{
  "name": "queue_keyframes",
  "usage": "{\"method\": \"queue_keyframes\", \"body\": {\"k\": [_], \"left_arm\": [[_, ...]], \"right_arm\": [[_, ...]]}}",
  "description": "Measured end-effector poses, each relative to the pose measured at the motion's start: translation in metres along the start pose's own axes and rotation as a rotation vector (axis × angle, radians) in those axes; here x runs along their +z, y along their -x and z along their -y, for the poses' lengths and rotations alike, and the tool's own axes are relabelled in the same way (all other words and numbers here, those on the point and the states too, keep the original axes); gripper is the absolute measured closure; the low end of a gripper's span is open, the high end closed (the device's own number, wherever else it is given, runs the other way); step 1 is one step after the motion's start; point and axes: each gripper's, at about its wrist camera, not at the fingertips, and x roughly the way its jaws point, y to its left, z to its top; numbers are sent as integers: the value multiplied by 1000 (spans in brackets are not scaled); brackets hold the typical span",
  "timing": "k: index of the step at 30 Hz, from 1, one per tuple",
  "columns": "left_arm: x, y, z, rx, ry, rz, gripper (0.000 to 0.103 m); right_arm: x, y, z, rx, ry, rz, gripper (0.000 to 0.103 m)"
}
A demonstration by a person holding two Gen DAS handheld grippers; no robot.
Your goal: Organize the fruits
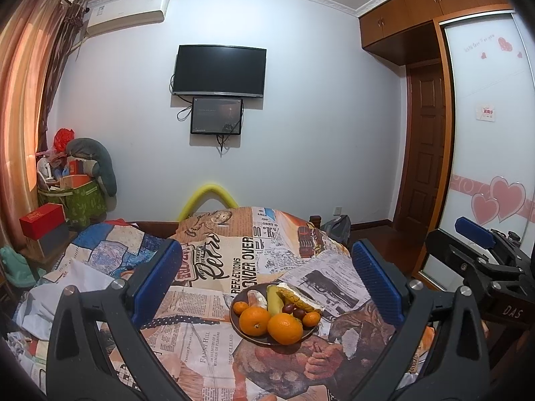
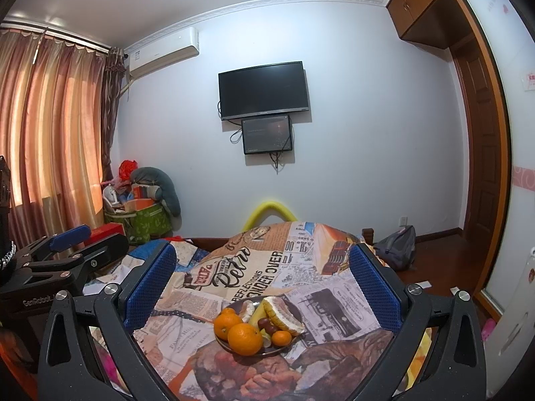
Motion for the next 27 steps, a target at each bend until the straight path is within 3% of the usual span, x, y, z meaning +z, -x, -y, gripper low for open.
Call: {"method": "queue_keyframes", "body": {"k": [27], "left_arm": [[-1, -7, 1, -25, -8, -25, 0]], "right_arm": [[-3, -8, 3, -6, -1, -17, 0]]}}
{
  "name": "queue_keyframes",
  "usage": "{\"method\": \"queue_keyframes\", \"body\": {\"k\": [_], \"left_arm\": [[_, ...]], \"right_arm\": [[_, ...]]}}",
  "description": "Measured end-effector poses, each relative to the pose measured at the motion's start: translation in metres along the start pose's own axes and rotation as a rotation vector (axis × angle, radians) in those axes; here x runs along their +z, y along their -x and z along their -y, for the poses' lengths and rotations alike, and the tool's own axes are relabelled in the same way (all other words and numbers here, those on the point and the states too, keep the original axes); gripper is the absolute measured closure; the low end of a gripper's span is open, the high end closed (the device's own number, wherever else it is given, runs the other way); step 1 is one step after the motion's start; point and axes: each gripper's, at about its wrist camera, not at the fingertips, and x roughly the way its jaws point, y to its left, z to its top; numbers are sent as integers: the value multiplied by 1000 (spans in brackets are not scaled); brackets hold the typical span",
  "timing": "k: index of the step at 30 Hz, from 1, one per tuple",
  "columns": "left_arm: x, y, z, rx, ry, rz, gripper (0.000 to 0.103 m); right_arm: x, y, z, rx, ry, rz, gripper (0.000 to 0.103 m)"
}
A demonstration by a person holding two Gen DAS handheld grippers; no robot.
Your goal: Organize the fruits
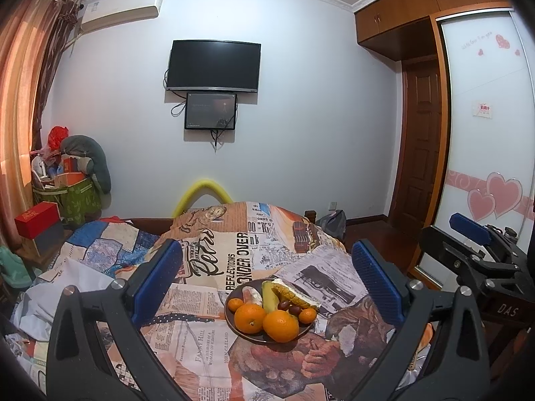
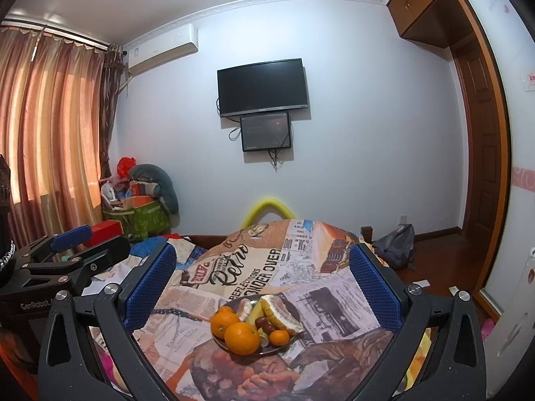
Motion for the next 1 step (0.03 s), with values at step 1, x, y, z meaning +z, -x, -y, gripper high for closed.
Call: {"method": "queue_keyframes", "body": {"k": [1], "left_arm": [[0, -1, 0, -1, 0, -2, 0]], "right_arm": [[0, 0, 0, -1, 0, -1, 0]]}}
